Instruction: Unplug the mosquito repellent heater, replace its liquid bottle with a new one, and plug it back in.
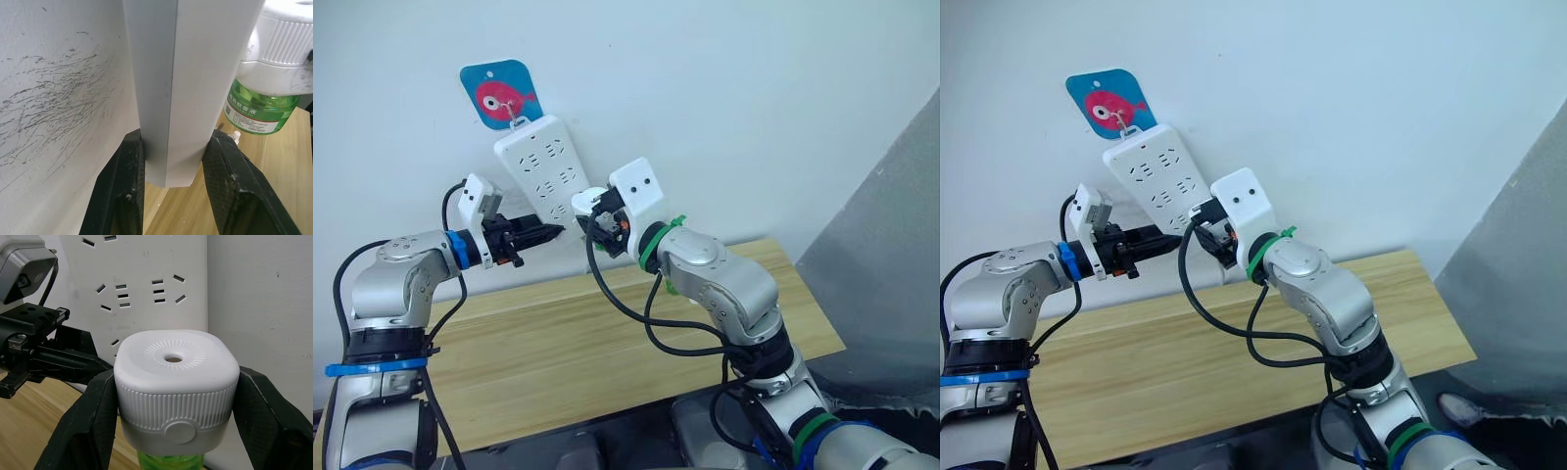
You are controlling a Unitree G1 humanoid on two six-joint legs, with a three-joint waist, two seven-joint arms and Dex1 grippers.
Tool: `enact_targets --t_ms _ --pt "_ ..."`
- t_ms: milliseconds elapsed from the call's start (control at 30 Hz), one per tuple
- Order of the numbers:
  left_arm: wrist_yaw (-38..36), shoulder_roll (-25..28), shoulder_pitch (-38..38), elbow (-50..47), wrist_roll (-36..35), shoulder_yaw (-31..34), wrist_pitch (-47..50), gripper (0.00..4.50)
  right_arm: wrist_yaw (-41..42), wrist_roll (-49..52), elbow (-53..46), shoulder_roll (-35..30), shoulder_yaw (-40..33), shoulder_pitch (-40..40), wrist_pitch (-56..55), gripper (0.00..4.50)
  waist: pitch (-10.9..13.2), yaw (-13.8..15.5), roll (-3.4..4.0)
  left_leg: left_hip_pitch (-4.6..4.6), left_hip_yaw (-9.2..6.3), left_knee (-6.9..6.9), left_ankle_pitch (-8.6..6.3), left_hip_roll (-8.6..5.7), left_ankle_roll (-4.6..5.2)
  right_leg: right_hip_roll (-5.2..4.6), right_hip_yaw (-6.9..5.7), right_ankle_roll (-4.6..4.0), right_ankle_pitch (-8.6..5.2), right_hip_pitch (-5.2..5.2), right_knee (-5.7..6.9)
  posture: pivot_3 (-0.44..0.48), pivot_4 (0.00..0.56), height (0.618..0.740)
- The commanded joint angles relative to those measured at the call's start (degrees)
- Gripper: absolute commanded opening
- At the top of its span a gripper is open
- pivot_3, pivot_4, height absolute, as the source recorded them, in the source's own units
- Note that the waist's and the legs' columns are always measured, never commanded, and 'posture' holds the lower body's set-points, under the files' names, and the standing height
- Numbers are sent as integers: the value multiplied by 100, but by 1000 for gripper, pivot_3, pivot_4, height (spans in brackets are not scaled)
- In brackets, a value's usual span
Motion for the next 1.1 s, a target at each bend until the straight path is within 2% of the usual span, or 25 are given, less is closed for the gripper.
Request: enact_targets --t_ms 33,433,600,767,933,1100 --pt "-238 -116 30 -570 -263 -205 11 1285 -28 -123 123 258 90 -297 -109 2908 0 -4 0 1 0 0 0 0 0 0 0 0 0 0 2 -255 132 734" --pt "-280 -179 73 -636 -308 -206 15 1285 340 -204 845 497 -43 -429 -555 2908 -2 -58 -1 19 5 2 1 0 -1 3 6 0 0 1 33 -250 120 734" --pt "-293 -148 69 -490 -198 -182 -105 1285 408 -109 631 556 -169 -366 -481 2908 -3 -62 -2 22 5 4 1 1 -2 4 7 0 0 0 41 -250 120 734" --pt "-315 -112 37 -273 -66 -183 -297 1285 505 -30 157 341 -203 -255 -200 4469 -5 -17 -5 10 -1 1 1 0 -2 2 0 1 -2 -3 27 -251 122 734" --pt "-266 -98 -25 -35 88 -260 -553 1285 617 28 -430 34 -239 -258 213 4500 -6 9 -7 -11 -3 -10 1 -6 -3 -29 -4 2 -2 -6 -14 -257 126 734" --pt "-232 -172 -173 302 216 -317 -866 1285 996 183 -1273 -784 -314 -73 543 4500 -7 19 -10 -9 -2 -10 0 -22 -1 -67 -6 22 -11 2 -15 -259 132 734"
